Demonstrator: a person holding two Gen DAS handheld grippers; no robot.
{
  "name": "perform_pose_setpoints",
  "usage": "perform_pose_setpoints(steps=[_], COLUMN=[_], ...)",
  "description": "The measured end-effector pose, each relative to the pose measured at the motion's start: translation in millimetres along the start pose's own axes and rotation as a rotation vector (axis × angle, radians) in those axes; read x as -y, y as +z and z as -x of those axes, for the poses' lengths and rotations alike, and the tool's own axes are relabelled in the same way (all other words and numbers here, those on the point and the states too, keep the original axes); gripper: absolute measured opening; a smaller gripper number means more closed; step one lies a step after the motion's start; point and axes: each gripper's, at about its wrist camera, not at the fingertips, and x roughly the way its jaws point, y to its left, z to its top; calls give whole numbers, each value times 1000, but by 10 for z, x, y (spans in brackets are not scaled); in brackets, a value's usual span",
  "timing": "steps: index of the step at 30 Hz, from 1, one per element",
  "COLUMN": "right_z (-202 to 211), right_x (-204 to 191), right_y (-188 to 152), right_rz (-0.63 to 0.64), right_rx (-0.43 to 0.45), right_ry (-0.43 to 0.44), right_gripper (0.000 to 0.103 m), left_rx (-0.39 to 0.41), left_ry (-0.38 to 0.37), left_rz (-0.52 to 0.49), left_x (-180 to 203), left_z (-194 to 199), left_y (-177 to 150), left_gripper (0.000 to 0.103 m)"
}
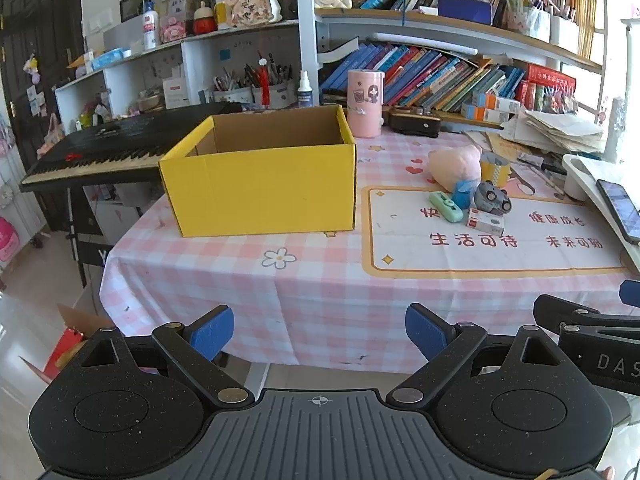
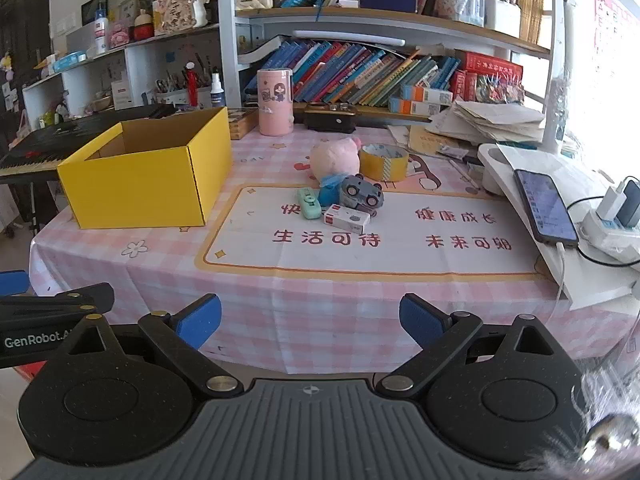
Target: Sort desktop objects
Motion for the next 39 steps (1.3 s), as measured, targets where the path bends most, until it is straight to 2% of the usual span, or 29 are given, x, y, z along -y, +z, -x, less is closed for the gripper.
perform_pose_setpoints(steps=[39], right_z=[-54], right_x=[-77], right_y=[4], right_rz=[-7], right_rx=[-18], right_ry=[-3], right_gripper=[91], left_rx=[-19], left_ry=[-8], left_rz=[8], left_x=[-98], left_z=[-130], left_y=[18], left_gripper=[94])
